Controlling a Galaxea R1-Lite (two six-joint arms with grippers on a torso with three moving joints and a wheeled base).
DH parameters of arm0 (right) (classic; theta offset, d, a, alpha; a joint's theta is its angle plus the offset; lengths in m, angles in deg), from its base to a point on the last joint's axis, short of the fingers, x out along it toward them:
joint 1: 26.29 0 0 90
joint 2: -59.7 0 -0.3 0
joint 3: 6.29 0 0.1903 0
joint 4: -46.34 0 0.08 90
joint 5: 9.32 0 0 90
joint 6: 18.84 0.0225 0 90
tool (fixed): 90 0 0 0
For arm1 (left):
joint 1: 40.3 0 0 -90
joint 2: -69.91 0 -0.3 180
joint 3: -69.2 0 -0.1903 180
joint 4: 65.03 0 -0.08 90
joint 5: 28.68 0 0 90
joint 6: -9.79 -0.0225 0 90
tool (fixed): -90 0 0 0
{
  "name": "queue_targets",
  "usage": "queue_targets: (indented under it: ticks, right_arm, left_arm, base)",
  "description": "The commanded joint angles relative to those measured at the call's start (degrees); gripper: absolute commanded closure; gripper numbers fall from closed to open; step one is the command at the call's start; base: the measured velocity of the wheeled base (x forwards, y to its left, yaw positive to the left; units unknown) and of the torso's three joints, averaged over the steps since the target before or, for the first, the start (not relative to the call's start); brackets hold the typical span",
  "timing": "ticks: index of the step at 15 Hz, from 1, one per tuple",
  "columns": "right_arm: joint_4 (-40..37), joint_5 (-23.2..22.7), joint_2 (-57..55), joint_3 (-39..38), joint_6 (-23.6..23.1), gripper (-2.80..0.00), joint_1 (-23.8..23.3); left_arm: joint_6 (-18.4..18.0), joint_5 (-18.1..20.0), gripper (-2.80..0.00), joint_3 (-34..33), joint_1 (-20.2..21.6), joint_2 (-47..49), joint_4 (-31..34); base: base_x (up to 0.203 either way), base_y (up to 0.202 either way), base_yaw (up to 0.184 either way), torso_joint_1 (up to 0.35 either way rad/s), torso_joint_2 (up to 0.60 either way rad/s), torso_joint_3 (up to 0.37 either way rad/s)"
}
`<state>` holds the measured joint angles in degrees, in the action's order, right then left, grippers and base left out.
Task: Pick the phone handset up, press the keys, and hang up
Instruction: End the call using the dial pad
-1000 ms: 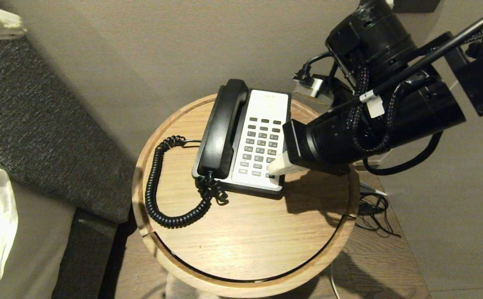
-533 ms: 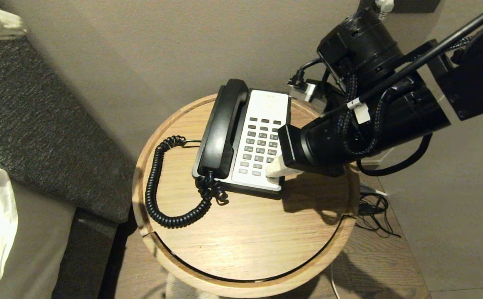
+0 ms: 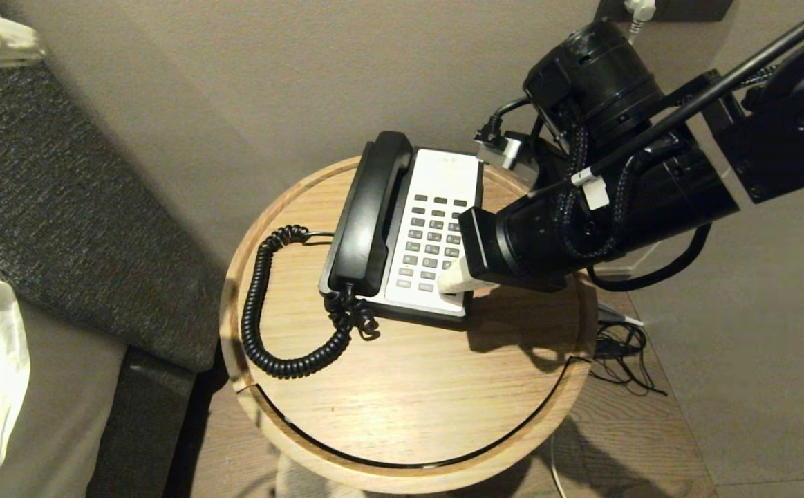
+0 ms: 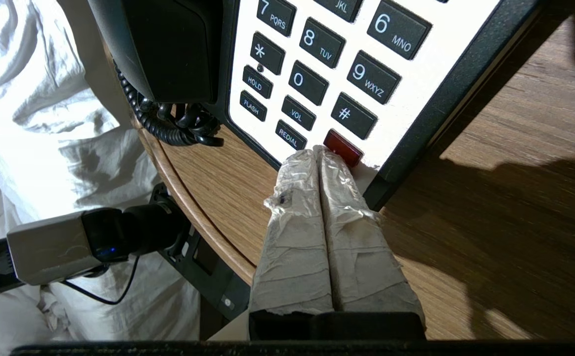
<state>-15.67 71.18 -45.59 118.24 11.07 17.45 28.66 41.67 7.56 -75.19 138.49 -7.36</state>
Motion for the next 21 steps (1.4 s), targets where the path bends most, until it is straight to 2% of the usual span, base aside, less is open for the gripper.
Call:
queue_targets:
  ticks: [1, 11, 21]
  right_arm:
    - [-0.2, 0.0, 0.4, 0.0, 0.2, 0.0, 0.0]
    - [-1.1, 0.2, 5.2, -1.1, 0.5, 0.0, 1.6]
    - [-0.4, 0.3, 0.3, -0.1, 0.4, 0.0, 1.4]
  left_arm:
    - [0.1, -0.1, 0.0, -0.4, 0.0, 0.1, 0.1]
    - [0.1, -0.1, 0.0, -1.6, 0.0, -0.1, 0.2]
    - [0.1, -0.1, 0.0, -1.9, 0.0, -0.1, 0.2]
  base:
    - [0.0, 0.0, 0.0, 0.0, 0.0, 0.0]
    - [0.0, 0.0, 0.0, 0.0, 0.0, 0.0]
    - [0.0, 0.0, 0.0, 0.0, 0.0, 0.0]
